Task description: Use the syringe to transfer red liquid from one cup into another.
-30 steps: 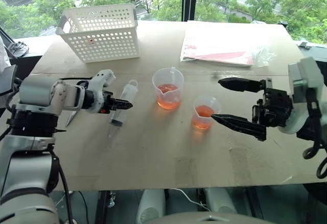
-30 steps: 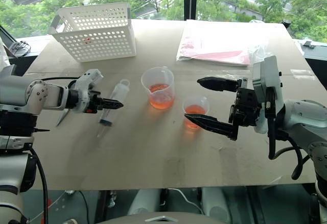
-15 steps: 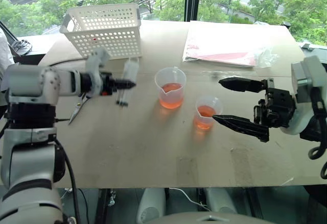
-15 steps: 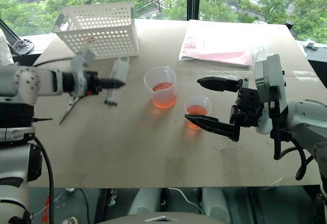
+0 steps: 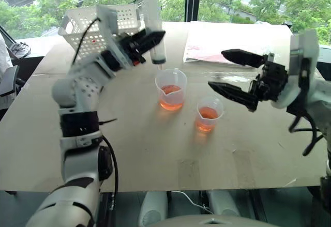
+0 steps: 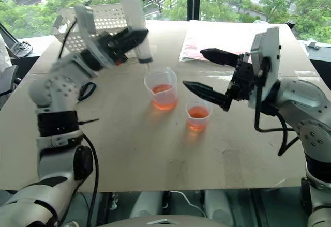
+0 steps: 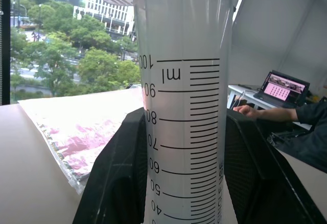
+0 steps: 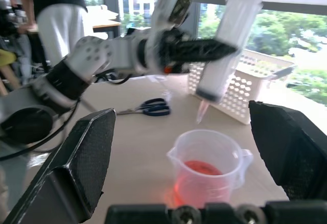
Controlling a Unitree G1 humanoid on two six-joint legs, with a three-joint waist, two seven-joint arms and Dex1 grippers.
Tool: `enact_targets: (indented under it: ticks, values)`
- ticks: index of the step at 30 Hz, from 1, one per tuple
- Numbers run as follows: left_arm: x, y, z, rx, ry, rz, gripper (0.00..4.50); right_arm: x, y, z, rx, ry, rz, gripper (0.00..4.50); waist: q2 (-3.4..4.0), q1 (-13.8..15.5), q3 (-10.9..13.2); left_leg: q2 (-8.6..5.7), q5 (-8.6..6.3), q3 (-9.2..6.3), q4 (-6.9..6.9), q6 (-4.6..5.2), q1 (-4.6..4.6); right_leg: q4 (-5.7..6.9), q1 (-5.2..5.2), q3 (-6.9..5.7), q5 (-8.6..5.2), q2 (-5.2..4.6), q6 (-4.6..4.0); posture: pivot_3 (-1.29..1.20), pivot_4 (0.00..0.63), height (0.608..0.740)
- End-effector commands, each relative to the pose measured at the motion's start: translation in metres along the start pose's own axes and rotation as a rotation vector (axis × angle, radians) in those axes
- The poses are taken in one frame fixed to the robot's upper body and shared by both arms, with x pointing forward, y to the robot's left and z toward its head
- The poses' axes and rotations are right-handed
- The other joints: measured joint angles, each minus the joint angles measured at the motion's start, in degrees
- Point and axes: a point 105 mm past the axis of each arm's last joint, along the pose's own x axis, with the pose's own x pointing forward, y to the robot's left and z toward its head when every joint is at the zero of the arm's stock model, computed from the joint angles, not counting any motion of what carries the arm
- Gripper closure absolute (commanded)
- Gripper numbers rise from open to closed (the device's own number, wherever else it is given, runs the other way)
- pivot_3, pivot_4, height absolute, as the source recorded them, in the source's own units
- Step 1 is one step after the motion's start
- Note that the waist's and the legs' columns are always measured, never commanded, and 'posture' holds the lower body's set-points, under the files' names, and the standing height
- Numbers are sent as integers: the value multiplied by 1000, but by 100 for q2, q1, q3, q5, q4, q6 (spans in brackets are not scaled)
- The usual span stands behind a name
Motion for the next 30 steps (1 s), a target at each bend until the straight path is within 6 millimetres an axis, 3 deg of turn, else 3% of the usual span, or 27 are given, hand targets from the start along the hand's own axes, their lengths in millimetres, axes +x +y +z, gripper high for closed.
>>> enact_targets:
  ticks: [1, 9, 12, 19, 22, 26, 28, 30]
  values:
    - [6, -16, -1, 156, -72, -87, 3069, 15, -11, 3, -1, -8, -52, 0, 0, -5, 0, 0, 0, 0, 1, 0, -1, 0, 0, 0, 0, 0, 0, 0, 150, 740]
    - [15, -21, -18, 245, -73, -127, 3069, 55, -29, -4, 61, 22, -135, 0, 1, -38, 0, 0, 0, 1, -2, 1, -4, -1, -2, 0, 0, 1, 0, 0, 150, 740]
    - [13, -23, -27, 298, -34, -142, 3069, 86, -40, -2, 202, -21, -177, 0, 2, -90, -1, 1, 0, 3, -2, 1, -3, 0, -3, 1, 1, 1, 1, 0, 150, 740]
    - [13, -29, -33, 319, -9, -154, 3069, 104, -37, 0, 268, -33, -142, 0, 2, -44, 0, 3, -1, -4, -7, 1, -12, -5, -5, -10, 1, 0, 1, 0, 150, 740]
    - [15, -33, -32, 319, -14, -158, 3070, 107, -37, 1, 275, -31, -136, 892, 3, -53, 0, 2, -1, -3, -8, 2, -13, -6, -7, -10, 1, -2, 1, 0, 150, 740]
    - [16, -37, -28, 304, -19, -165, 3070, 107, -38, -1, 272, -13, -129, 2539, 3, -61, 0, 3, -1, -7, -9, 2, -12, -3, -8, -13, 1, -1, 1, 0, 150, 740]
    - [16, -38, -27, 264, -14, -167, 3070, 107, -38, -1, 264, -14, -128, 2574, 3, -66, 0, 3, -1, -7, -9, 2, -12, -1, -8, -13, 1, 0, 1, 0, 150, 740]
    - [15, -39, -27, 246, -4, -169, 2083, 107, -37, -1, 249, -11, -127, 2575, 3, -69, 0, 3, -1, -7, -9, 2, -11, 0, -8, -12, 1, 0, 1, 0, 150, 740]
